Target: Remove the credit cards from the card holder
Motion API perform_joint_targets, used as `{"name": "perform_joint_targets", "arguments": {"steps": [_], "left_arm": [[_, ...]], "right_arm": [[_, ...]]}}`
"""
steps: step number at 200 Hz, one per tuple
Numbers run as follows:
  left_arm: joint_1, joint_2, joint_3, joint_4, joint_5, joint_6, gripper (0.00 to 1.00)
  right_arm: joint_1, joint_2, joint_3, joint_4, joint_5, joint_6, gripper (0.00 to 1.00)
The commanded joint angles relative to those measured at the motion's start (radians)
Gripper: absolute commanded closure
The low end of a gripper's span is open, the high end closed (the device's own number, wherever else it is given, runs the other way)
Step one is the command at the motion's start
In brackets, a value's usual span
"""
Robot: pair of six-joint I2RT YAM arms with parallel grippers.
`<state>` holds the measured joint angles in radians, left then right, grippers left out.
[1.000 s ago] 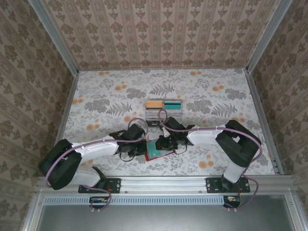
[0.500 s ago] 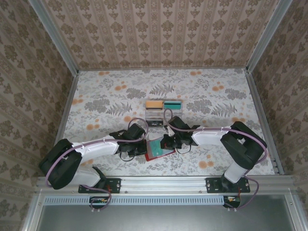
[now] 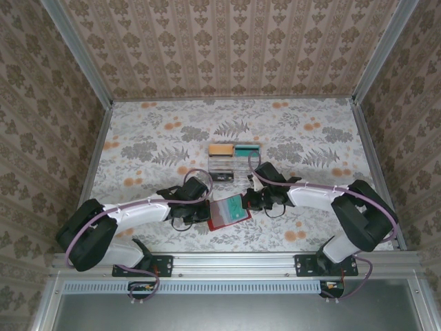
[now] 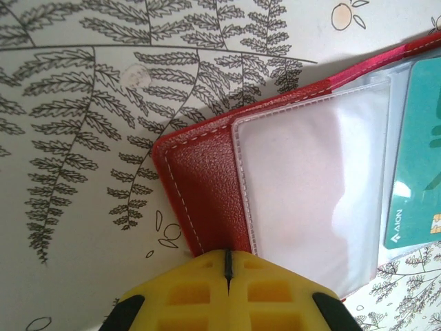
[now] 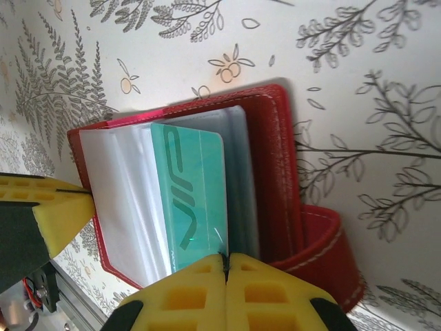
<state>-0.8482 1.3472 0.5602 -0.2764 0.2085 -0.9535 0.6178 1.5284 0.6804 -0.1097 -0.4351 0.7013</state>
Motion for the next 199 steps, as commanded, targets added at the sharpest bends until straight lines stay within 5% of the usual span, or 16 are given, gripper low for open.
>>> {"name": "perform_joint_targets", "arguments": {"steps": [1, 39, 58, 103, 130, 199], "left_arm": [[0.005, 0.015, 0.011, -0.063, 0.003, 0.028, 1.00], [0.016, -0.037, 0.049, -0.098, -0.039, 0.036, 0.99], [0.025, -0.085, 0.071, -0.105, -0.059, 0.048, 0.90], [0.090, -0.220, 0.091, -0.116, -0.112, 0.076, 0.41], [0.153, -0.303, 0.087, -0.118, -0.121, 0.089, 0.01], [0.303, -0.373, 0.094, -0.122, -0.061, 0.183, 0.00]], "right_arm": [[-0.012, -0.052, -0.010, -0.061, -0.017, -0.047, 1.00], [-0.013, -0.132, 0.047, -0.158, 0.008, -0.125, 1.00], [-0.013, -0.193, 0.094, -0.232, 0.039, -0.185, 1.00], [-0.012, -0.244, 0.240, -0.420, 0.165, -0.376, 1.00], [-0.003, -0.220, 0.354, -0.533, 0.250, -0.527, 1.00], [0.065, -0.047, 0.638, -0.636, 0.582, -0.934, 1.00]]}}
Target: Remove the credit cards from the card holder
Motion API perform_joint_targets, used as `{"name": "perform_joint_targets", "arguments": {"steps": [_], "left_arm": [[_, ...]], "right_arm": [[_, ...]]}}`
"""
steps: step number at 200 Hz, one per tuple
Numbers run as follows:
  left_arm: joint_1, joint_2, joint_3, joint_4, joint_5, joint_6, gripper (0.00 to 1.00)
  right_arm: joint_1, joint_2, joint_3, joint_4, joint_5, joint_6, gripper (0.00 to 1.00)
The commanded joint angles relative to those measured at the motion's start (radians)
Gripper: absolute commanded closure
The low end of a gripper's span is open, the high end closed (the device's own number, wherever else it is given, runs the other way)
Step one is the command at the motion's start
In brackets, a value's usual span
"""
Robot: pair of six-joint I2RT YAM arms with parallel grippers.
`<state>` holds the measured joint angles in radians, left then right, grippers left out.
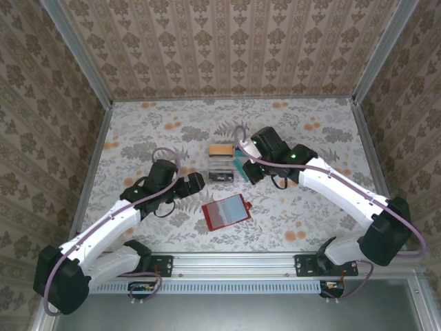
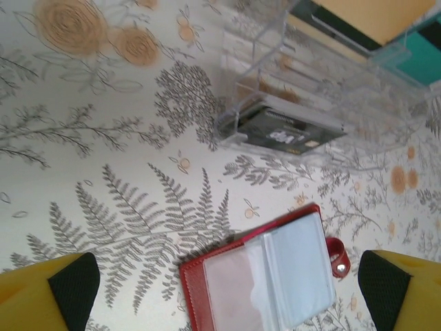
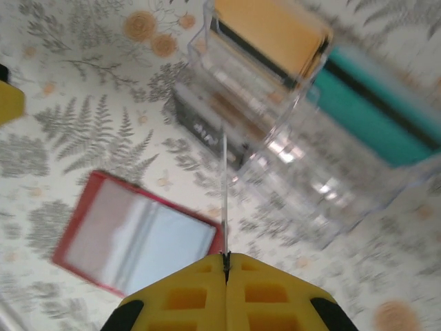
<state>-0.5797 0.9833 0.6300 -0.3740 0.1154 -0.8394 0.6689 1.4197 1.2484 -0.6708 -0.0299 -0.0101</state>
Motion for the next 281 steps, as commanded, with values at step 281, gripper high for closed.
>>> {"name": "perform_joint_targets", "arguments": {"steps": [281], "left_arm": [[0.190, 0.025, 0.094, -0.076, 0.094, 0.220, 0.00]], "right_arm": [[-0.037, 0.190, 0.106, 0.107, 0.289, -0.851, 1.00]]}}
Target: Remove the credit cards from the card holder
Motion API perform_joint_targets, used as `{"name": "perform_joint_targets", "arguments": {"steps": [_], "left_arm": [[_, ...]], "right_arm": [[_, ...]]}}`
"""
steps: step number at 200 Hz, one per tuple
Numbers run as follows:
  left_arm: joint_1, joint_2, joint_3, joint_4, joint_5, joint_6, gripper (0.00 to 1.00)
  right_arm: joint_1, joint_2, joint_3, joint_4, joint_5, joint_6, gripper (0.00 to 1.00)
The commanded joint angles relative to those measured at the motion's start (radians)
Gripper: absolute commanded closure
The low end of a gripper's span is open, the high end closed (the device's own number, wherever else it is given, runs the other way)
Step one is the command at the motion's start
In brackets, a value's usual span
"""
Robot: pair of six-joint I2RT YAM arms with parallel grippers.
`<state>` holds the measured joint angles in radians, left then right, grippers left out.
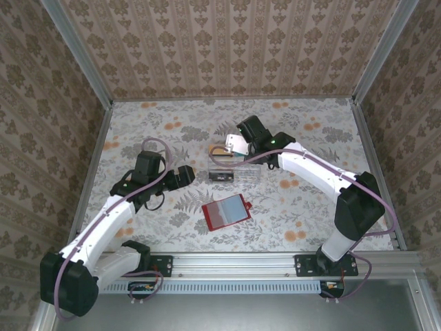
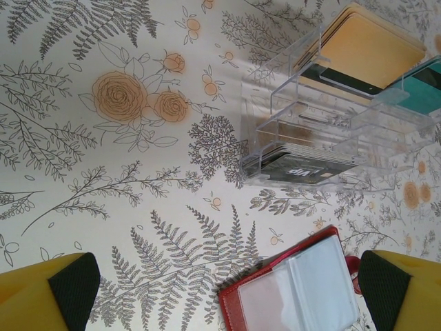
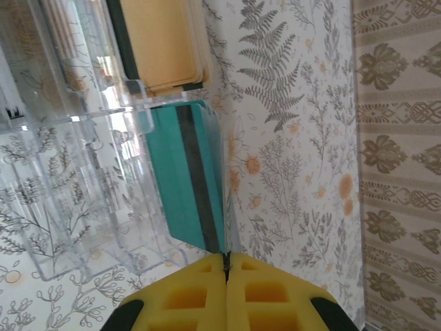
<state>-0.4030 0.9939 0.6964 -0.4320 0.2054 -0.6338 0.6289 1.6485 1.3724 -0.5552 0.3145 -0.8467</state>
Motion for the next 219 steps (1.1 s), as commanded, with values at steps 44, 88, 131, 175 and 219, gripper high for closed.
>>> {"name": "perform_joint_targets", "arguments": {"steps": [44, 88, 131, 175, 219], "left_arm": [[0.018, 0.023, 0.026, -0.012, 0.006, 0.013, 0.00], [0.024, 0.028, 0.023, -0.009, 0.010, 0.011, 0.00], [0.035, 0.032, 0.023, -0.005, 0.016, 0.011, 0.00], [0.038, 0.048, 0.026, 0.002, 0.026, 0.007, 0.00], [0.038, 0.059, 0.026, 0.008, 0.032, 0.005, 0.00]], "right_arm": [[0.014, -0.035, -0.034, -0.003, -0.035, -0.034, 1.00], [0.015, -0.009, -0.026, -0.002, -0.031, -0.026, 1.00], [0.014, -0.008, -0.009, 0.012, 0.020, -0.026, 1.00], [0.019, -0.077, -0.019, 0.025, -0.002, -0.013, 1.00], [0.035, -0.106, -0.079, 0.003, -0.061, 0.000, 1.00]]}}
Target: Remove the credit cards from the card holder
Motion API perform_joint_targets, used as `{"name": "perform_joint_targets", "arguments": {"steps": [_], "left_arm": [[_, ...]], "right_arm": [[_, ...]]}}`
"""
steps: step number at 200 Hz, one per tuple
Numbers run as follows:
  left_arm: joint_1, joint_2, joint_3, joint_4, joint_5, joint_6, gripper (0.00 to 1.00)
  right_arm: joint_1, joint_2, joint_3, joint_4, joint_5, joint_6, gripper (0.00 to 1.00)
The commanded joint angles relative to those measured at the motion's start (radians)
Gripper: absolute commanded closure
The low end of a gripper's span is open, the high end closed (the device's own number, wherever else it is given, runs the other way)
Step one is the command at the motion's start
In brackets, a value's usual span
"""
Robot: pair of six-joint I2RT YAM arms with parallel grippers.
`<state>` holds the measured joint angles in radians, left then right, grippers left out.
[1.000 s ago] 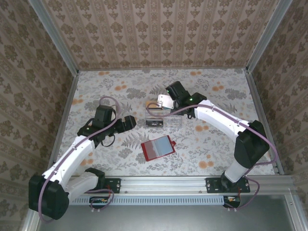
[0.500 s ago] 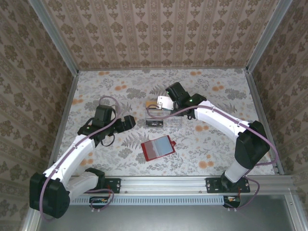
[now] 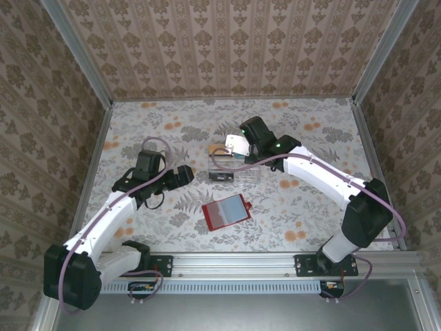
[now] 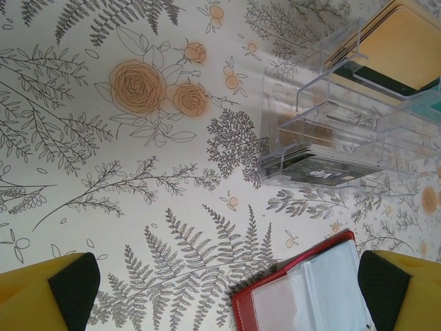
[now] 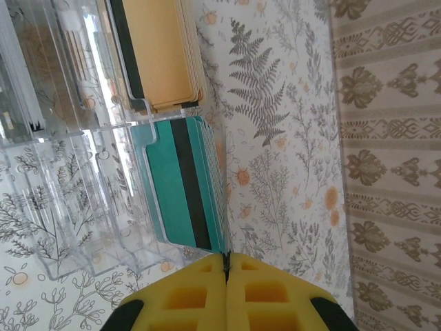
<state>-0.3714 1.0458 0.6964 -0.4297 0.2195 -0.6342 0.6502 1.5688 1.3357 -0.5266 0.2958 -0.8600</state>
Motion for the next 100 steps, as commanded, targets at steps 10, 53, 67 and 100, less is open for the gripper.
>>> {"name": "perform_joint_targets", "arguments": {"steps": [10, 53, 67, 100], "left_arm": [[0.008, 0.008, 0.027, 0.006, 0.019, 0.007, 0.00], [0.009, 0.005, 0.028, 0.002, 0.018, 0.010, 0.00], [0.012, 0.003, 0.027, 0.001, 0.018, 0.011, 0.00], [0.018, 0.001, 0.029, -0.004, 0.018, 0.016, 0.00]], "right_arm": [[0.015, -0.016, -0.046, -0.035, -0.038, 0.012, 1.00], [0.014, 0.057, -0.025, -0.036, -0.015, 0.013, 1.00], [0.007, 0.080, -0.013, -0.032, -0.008, 0.025, 1.00], [-0.004, 0.106, 0.007, -0.024, 0.004, 0.024, 1.00]]}}
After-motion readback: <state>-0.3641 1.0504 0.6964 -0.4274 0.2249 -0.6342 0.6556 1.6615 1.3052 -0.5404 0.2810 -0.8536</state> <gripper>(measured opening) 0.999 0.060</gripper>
